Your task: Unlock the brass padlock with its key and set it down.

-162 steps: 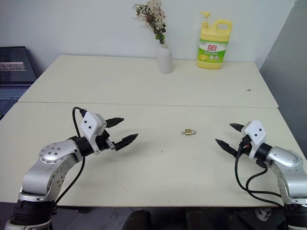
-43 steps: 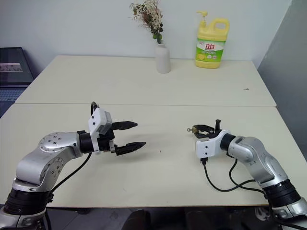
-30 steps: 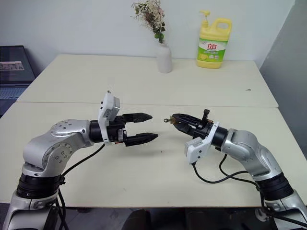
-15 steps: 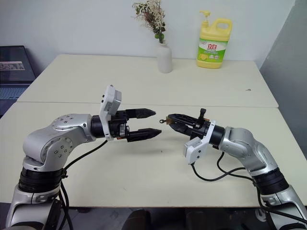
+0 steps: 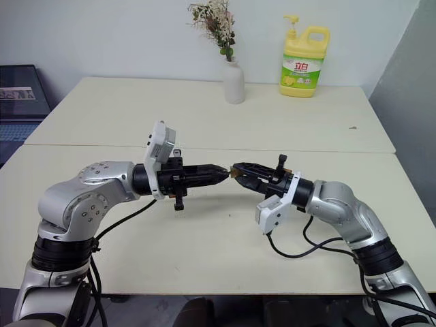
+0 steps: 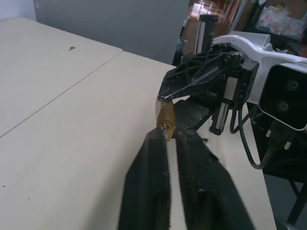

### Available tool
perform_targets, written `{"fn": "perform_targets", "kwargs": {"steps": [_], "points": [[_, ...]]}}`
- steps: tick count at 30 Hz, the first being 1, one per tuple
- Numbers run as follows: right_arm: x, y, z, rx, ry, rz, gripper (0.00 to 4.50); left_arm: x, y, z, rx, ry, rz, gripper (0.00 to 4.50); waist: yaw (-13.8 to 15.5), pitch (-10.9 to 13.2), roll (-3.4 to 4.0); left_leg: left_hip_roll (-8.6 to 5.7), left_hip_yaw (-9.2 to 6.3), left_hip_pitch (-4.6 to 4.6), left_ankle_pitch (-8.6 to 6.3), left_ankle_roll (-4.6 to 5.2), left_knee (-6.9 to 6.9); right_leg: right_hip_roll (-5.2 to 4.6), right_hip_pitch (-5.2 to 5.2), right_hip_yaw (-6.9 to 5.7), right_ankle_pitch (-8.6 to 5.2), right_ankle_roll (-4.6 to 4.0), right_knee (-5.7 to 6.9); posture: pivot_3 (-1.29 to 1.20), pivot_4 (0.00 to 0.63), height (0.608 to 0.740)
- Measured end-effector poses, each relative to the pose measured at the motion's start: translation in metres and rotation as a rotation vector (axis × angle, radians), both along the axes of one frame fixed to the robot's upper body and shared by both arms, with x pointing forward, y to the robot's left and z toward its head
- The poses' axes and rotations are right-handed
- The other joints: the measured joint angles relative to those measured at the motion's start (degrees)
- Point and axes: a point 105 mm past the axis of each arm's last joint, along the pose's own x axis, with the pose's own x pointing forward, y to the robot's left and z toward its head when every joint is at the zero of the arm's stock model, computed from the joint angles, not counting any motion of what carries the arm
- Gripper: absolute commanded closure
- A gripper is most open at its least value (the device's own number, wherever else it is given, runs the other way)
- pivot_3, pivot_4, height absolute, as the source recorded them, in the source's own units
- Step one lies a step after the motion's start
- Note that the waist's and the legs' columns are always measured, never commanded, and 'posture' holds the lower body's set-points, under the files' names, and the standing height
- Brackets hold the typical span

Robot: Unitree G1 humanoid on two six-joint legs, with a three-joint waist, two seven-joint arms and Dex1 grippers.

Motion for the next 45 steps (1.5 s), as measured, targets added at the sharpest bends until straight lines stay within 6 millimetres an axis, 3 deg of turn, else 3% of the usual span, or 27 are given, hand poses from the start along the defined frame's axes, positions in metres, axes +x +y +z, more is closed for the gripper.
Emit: {"fn": "perform_targets", "kwargs": {"steps": [11, 28, 45], "points": [[0.0008, 0.001, 0.0008, 0.009, 0.022, 0.001, 3.56, 0.0009, -0.0006, -0.0006, 0.019, -0.053, -0.005, 4.5, 0.01, 0.0, 0.0, 0.0, 0.01, -0.01, 0.0, 0.0, 0.0, 0.0, 0.0, 0.01, 0.0, 0.0, 0.0, 0.0, 0.15, 0.74], [0.0038, 0.0027, 0.0021, 0.052, 0.098, -0.004, 3.56, 0.0017, -0.0006, 0.0042, 0.188, -0.467, -0.032, 4.5, 0.06, 0.0, 0.0, 0.0, 0.03, -0.01, 0.0, 0.01, 0.0, 0.0, 0.0, 0.02, 0.0, 0.0, -0.01, 0.0, 0.15, 0.74], [0.0057, 0.0024, 0.001, 0.053, 0.107, -0.016, 3.56, 0.0059, -0.0009, 0.0012, 0.23, -0.641, -0.057, 4.5, 0.06, 0.0, 0.0, 0.0, 0.03, 0.0, 0.0, 0.01, 0.0, 0.0, 0.0, 0.02, 0.0, 0.0, 0.0, 0.0, 0.15, 0.74]]}}
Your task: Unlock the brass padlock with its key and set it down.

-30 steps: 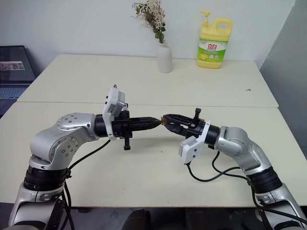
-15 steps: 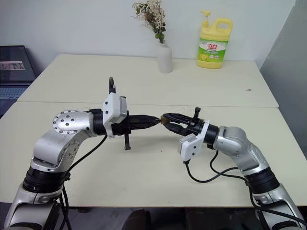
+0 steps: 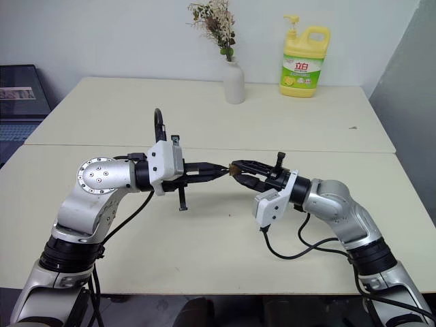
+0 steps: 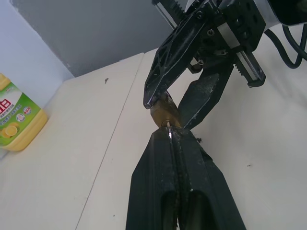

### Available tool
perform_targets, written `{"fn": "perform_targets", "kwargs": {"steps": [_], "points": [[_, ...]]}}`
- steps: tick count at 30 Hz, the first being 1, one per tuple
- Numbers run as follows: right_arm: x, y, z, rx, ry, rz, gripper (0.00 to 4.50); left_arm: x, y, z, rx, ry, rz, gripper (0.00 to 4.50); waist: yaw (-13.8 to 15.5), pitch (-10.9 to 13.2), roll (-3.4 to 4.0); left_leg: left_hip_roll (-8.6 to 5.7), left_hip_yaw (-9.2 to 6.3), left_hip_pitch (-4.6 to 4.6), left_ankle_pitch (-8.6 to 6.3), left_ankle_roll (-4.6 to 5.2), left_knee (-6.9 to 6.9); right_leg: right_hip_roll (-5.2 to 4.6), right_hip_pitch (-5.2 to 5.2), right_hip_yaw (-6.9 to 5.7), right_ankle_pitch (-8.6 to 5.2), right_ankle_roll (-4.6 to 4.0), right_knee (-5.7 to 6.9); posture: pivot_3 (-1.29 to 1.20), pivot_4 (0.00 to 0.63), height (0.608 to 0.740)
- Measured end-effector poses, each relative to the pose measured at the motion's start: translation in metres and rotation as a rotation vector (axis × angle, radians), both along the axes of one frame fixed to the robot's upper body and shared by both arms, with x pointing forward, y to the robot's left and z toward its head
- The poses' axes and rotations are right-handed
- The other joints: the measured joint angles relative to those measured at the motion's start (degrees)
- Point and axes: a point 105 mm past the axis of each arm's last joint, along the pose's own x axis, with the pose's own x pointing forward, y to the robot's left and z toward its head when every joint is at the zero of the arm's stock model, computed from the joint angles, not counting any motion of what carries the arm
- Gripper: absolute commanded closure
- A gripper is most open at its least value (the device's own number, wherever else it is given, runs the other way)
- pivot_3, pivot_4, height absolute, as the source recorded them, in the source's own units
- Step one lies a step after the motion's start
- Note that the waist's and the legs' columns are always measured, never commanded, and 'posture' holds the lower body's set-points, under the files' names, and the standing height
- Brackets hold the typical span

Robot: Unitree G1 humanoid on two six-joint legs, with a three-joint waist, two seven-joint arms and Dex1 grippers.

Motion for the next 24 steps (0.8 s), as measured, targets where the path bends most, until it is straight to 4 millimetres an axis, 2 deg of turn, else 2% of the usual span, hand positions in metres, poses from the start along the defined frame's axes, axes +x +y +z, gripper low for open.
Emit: {"fn": "perform_targets", "kwargs": {"steps": [8, 11, 22, 24], "points": [[0.002, -0.001, -0.001, 0.0, 0.009, -0.011, 3.56, 0.003, -0.002, -0.002, -0.02, 0.008, 0.006, 4.5, 0.0, 0.0, 0.0, 0.0, -0.01, 0.0, 0.0, 0.0, 0.0, 0.0, 0.0, 0.0, 0.0, 0.0, 0.01, 0.0, 0.15, 0.74], [0.003, -0.002, -0.001, 0.001, 0.014, -0.018, 3.56, 0.005, -0.002, -0.004, -0.059, 0.073, 0.019, 3.9, -0.01, 0.0, 0.0, 0.0, -0.01, -0.01, 0.0, 0.0, 0.0, 0.0, 0.0, 0.0, 0.0, 0.0, 0.01, 0.0, 0.15, 0.74], [0.005, -0.002, 0.003, 0.01, 0.012, -0.018, 3.56, 0.005, 0.002, -0.013, -0.115, 0.379, 0.064, 0.49, -0.03, 0.0, 0.0, 0.0, -0.03, 0.0, 0.0, 0.0, 0.0, 0.0, 0.0, -0.02, 0.0, 0.0, 0.02, 0.0, 0.15, 0.74], [0.004, -0.002, 0.003, 0.009, 0.016, -0.014, 3.56, 0.005, 0.002, -0.007, -0.164, 0.46, 0.076, 0.45, 0.0, 0.0, 0.0, 0.0, -0.06, -0.03, 0.0, 0.0, 0.01, 0.0, 0.0, -0.04, 0.0, 0.0, 0.02, 0.0, 0.15, 0.74]]}}
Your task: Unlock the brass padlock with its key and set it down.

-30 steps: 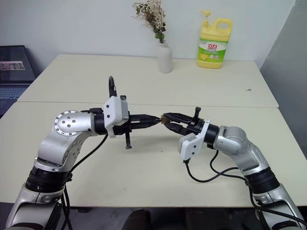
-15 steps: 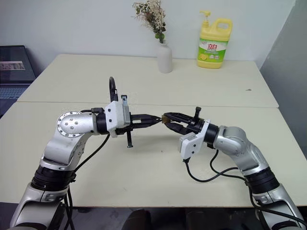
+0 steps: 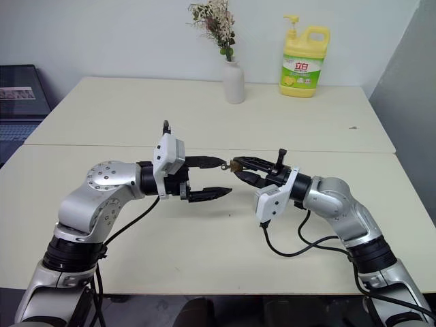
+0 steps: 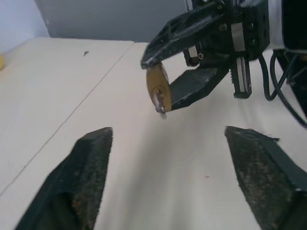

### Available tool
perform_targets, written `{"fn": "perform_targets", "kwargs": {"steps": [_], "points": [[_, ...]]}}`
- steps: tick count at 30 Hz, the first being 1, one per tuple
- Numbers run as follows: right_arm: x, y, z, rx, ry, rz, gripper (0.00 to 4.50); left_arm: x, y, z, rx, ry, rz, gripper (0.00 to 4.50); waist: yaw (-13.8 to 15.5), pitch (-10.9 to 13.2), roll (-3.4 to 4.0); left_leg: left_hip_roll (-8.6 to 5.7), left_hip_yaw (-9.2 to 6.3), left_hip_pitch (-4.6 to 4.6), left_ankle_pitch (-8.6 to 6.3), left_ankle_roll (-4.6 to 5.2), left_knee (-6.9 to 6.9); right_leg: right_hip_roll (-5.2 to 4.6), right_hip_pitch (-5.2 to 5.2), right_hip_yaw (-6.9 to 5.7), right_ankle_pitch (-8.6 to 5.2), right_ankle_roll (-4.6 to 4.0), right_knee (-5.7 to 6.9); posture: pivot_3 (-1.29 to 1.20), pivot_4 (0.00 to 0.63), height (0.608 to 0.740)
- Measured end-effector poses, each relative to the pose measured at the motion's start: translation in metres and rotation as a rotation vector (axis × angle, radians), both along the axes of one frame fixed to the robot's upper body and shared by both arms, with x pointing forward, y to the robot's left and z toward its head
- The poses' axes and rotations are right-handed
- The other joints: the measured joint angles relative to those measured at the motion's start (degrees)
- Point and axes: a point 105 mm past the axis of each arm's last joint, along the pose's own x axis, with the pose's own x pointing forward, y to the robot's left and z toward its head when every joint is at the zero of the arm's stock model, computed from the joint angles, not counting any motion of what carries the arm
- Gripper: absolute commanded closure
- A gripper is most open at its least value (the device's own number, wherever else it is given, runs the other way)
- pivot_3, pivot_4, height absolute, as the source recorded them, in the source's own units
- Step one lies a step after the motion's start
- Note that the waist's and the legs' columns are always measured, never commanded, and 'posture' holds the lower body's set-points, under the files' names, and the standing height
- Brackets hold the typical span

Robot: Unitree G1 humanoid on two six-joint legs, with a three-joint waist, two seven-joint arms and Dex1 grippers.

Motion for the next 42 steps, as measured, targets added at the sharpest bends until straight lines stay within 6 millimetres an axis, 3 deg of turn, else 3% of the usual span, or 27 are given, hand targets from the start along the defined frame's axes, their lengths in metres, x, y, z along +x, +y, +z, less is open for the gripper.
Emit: {"fn": "perform_targets", "kwargs": {"steps": [5, 20, 24, 34, 42], "points": [[-0.001, 0.001, -0.001, -0.007, 0.005, 0.007, 3.56, -0.003, -0.005, 0.015, -0.093, 0.104, 0.016, 0.45, 0.0, 0.0, 0.0, 0.0, -0.01, 0.02, 0.0, 0.0, 0.01, 0.0, 0.01, 0.0, 0.0, 0.0, 0.0, 0.0, 0.15, 0.74], [-0.003, 0.002, 0.0, -0.013, -0.003, 0.02, 3.56, -0.002, -0.012, 0.01, -0.071, 0.123, 0.04, 0.45, 0.02, 0.0, 0.0, 0.0, 0.0, 0.03, 0.01, -0.01, 0.01, 0.0, 0.01, 0.0, 0.0, 0.0, 0.02, 0.0, 0.15, 0.74], [-0.005, 0.003, 0.001, -0.014, -0.009, 0.027, 3.56, -0.002, -0.016, 0.012, -0.083, 0.119, 0.033, 1.27, 0.03, 0.0, 0.0, 0.0, 0.0, 0.02, 0.01, -0.01, 0.01, 0.0, 0.01, 0.01, 0.0, 0.0, 0.02, 0.0, 0.15, 0.74], [-0.006, 0.003, 0.0, -0.025, -0.006, 0.031, 3.56, -0.003, -0.018, 0.01, -0.075, 0.122, 0.022, 4.34, 0.01, 0.0, 0.0, 0.0, 0.0, 0.02, 0.01, -0.01, 0.01, 0.0, 0.01, 0.01, 0.0, 0.0, 0.02, 0.0, 0.15, 0.74], [-0.006, 0.003, 0.0, -0.025, -0.006, 0.031, 3.56, -0.003, -0.018, 0.009, -0.076, 0.119, 0.02, 4.33, 0.01, 0.0, 0.0, 0.0, 0.0, 0.02, 0.01, -0.01, 0.01, 0.0, 0.01, 0.0, 0.0, 0.0, 0.02, 0.0, 0.15, 0.74]]}}
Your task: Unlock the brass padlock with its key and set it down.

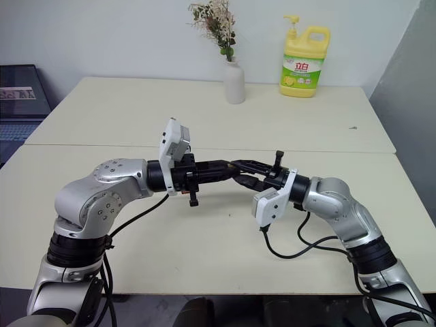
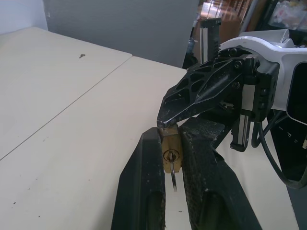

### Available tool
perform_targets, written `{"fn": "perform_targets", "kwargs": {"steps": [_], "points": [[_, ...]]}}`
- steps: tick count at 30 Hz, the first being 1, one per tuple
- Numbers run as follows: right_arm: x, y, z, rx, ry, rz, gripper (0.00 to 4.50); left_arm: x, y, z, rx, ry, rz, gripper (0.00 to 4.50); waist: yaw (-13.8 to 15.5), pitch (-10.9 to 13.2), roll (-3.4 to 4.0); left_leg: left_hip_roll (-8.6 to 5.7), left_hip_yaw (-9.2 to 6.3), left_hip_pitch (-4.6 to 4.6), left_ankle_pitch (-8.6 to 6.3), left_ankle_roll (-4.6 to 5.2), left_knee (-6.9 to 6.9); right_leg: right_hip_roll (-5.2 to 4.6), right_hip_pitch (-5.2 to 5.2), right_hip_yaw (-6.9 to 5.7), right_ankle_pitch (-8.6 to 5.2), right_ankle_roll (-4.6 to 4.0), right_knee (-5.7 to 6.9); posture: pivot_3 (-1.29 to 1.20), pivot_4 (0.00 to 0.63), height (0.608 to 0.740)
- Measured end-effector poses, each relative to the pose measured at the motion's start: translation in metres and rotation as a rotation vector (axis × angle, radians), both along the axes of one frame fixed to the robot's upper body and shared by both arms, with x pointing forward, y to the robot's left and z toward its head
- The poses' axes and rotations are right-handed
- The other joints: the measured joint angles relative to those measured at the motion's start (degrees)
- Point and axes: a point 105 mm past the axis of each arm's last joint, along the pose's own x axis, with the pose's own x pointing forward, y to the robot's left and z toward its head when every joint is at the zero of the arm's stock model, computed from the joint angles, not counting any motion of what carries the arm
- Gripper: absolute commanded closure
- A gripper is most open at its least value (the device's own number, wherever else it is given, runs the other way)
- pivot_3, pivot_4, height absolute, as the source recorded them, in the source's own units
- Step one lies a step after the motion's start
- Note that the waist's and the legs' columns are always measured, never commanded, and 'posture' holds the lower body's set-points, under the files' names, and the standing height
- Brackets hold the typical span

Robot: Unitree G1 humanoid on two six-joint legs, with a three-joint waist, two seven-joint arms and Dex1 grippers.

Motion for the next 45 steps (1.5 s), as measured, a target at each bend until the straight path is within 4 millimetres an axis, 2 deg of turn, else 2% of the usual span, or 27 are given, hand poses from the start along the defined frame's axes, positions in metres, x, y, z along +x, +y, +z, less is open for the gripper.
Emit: {"fn": "perform_targets", "kwargs": {"steps": [8, 11, 15, 17, 19, 22, 25, 29, 32, 33, 37, 45], "points": [[0.001, -0.003, -0.002, -0.032, 0.012, -0.006, 3.56, -0.001, -0.001, -0.004, -0.001, 0.001, -0.006, 4.33, 0.03, 0.0, 0.0, 0.0, 0.0, 0.0, 0.0, 0.0, 0.0, 0.0, 0.0, 0.0, 0.0, 0.0, 0.0, 0.0, 0.15, 0.74], [0.003, -0.008, -0.001, -0.044, 0.017, -0.024, 2.57, 0.0, -0.003, -0.004, -0.003, -0.002, -0.015, 4.33, 0.03, 0.0, 0.0, 0.0, 0.01, 0.0, 0.0, 0.0, 0.0, 0.0, 0.0, 0.01, 0.0, 0.0, 0.0, 0.0, 0.15, 0.74], [0.014, -0.029, -0.001, -0.081, 0.046, -0.116, 1.16, 0.004, 0.001, -0.007, -0.002, 0.011, 0.002, 4.33, 0.05, 0.0, 0.0, -0.01, 0.01, 0.0, 0.0, 0.0, 0.0, -0.01, 0.0, 0.01, 0.0, 0.0, -0.01, 0.0, 0.15, 0.74], [0.01, -0.035, -0.012, -0.108, 0.085, -0.126, 1.14, 0.005, 0.001, -0.007, -0.001, 0.009, -0.001, 4.33, 0.06, 0.0, 0.0, -0.01, -0.01, -0.01, 0.0, 0.0, -0.01, 0.0, 0.0, -0.01, 0.0, 0.0, -0.01, 0.0, 0.15, 0.74], [0.006, -0.051, -0.027, -0.142, 0.162, -0.165, 1.14, 0.006, 0.003, -0.007, -0.002, 0.001, -0.003, 4.33, 0.14, 0.0, 0.0, -0.01, 0.01, -0.03, -0.01, 0.01, -0.01, -0.01, 0.0, 0.0, 0.0, 0.0, -0.03, 0.0, 0.15, 0.74], [-0.003, -0.071, -0.031, -0.102, 0.351, -0.197, 1.14, 0.007, 0.006, -0.008, 0.0, 0.005, -0.02, 4.33, 0.18, 0.0, 0.0, -0.04, 0.01, -0.02, -0.01, 0.01, 0.0, -0.04, 0.03, -0.01, 0.0, 0.0, -0.04, 0.0, 0.15, 0.74], [-0.021, -0.066, -0.027, -0.045, 0.499, -0.131, 1.76, 0.009, 0.011, -0.01, 0.007, 0.011, -0.025, 4.33, -0.17, 0.0, 0.0, -0.01, -0.03, 0.03, -0.01, 0.02, -0.01, 0.0, 0.04, 0.0, 0.0, 0.0, 0.0, 0.0, 0.15, 0.74], [-0.034, -0.056, -0.017, -0.009, 0.56, -0.065, 3.21, 0.007, 0.011, -0.01, 0.005, 0.015, -0.055, 4.33, -0.35, 0.0, 0.0, -0.02, -0.08, 0.04, -0.01, 0.02, 0.0, 0.03, 0.05, -0.02, -0.1, 0.18, 0.01, 0.0, 0.15, 0.74], [-0.035, -0.045, -0.007, 0.04, 0.575, -0.031, 4.32, 0.006, 0.011, -0.009, 0.007, 0.015, -0.07, 4.33, -0.37, 0.0, 0.0, -0.02, -0.08, 0.04, -0.01, 0.02, 0.02, 0.03, 0.05, -0.01, -0.14, 0.26, 0.01, 0.0, 0.15, 0.74], [-0.034, -0.04, -0.003, 0.055, 0.575, -0.016, 4.5, 0.006, 0.011, -0.009, 0.007, 0.013, -0.074, 4.33, -0.39, 0.0, 0.0, -0.02, -0.09, 0.03, -0.01, 0.02, 0.02, 0.04, 0.05, -0.01, -0.14, 0.25, 0.01, 0.0, 0.15, 0.74], [-0.031, -0.017, 0.012, 0.092, 0.567, 0.057, 4.5, 0.002, 0.008, -0.005, 0.009, 0.006, -0.107, 4.33, -0.29, 0.0, 0.0, -0.02, -0.13, 0.01, -0.01, 0.02, 0.02, 0.04, 0.05, -0.05, -0.09, 0.16, 0.0, 0.0, 0.15, 0.74], [-0.02, -0.016, 0.014, 0.11, 0.595, 0.046, 4.5, -0.007, 0.006, -0.002, 0.023, 0.0, -0.153, 4.33, 0.11, 0.0, 0.0, -0.02, -0.12, -0.04, -0.01, 0.02, 0.01, 0.02, 0.03, -0.06, -0.01, 0.01, -0.07, 0.0, 0.15, 0.74]]}}
